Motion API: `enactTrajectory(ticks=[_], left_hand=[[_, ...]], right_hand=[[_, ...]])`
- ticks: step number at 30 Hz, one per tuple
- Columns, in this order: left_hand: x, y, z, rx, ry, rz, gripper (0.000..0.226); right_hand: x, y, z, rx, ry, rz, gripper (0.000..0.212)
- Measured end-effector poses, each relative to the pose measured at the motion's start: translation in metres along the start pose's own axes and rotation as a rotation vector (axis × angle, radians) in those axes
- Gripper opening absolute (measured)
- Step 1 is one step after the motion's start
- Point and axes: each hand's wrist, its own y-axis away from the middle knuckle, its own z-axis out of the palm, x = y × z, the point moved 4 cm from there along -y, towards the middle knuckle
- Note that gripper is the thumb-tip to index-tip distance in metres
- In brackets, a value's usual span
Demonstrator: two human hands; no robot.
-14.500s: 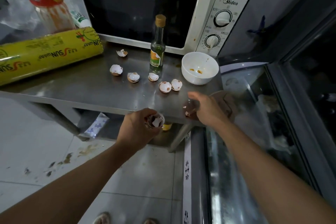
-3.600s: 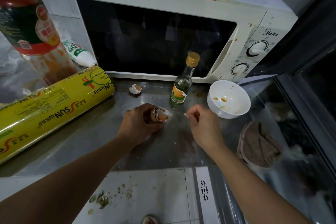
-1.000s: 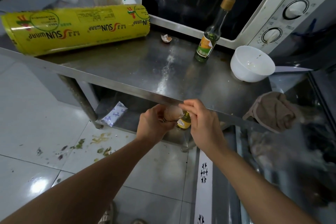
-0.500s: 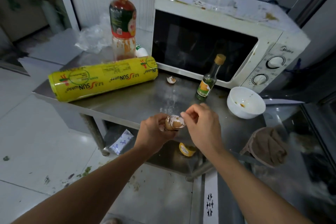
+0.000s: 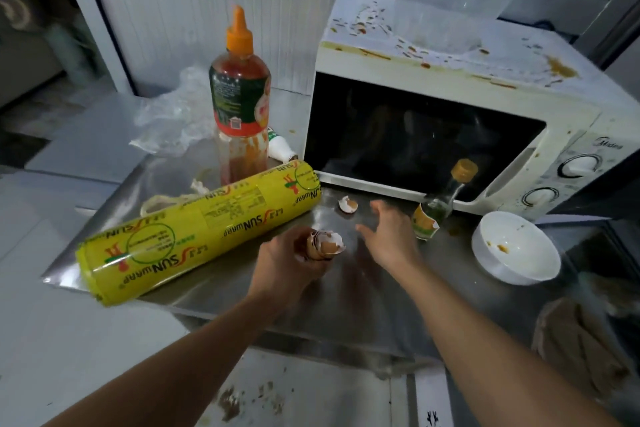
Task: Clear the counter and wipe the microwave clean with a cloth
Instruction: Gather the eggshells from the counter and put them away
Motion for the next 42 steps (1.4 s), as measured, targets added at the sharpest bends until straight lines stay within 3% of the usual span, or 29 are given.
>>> enactTrajectory(ticks=[7, 12, 24, 27, 32, 42], left_hand=[[-0.026, -0.034, 0.004, -0.126, 0.031, -0.038, 0.048], [-0.032, -0.043, 0.007, -0.135, 0.000, -0.011, 0.045], [-0.032, -0.046, 0.007, -0.146, -0.005, 0.012, 0.044], [-0.031, -0.045, 0.007, -0.140, -0.002, 0.011, 0.043], [-0.027, -0.044, 0.007, -0.166, 0.059, -0.001, 0.045], [-0.001, -0.032, 0.007, -0.188, 0.056, 0.103, 0.035]], right_hand=[[-0.012, -0.042, 0.028, 0.086, -0.061, 0.067, 0.048], [-0.010, -0.053, 0.041, 0.124, -0.112, 0.043, 0.038], [-0.009, -0.042, 0.034, 0.127, -0.208, -0.002, 0.037], [-0.011, -0.027, 0.018, 0.074, -0.361, 0.007, 0.035], [-0.023, 0.002, -0.002, -0.153, -0.546, -0.074, 0.026], [-0.024, 0.029, -0.012, -0.201, -0.489, -0.105, 0.031]])
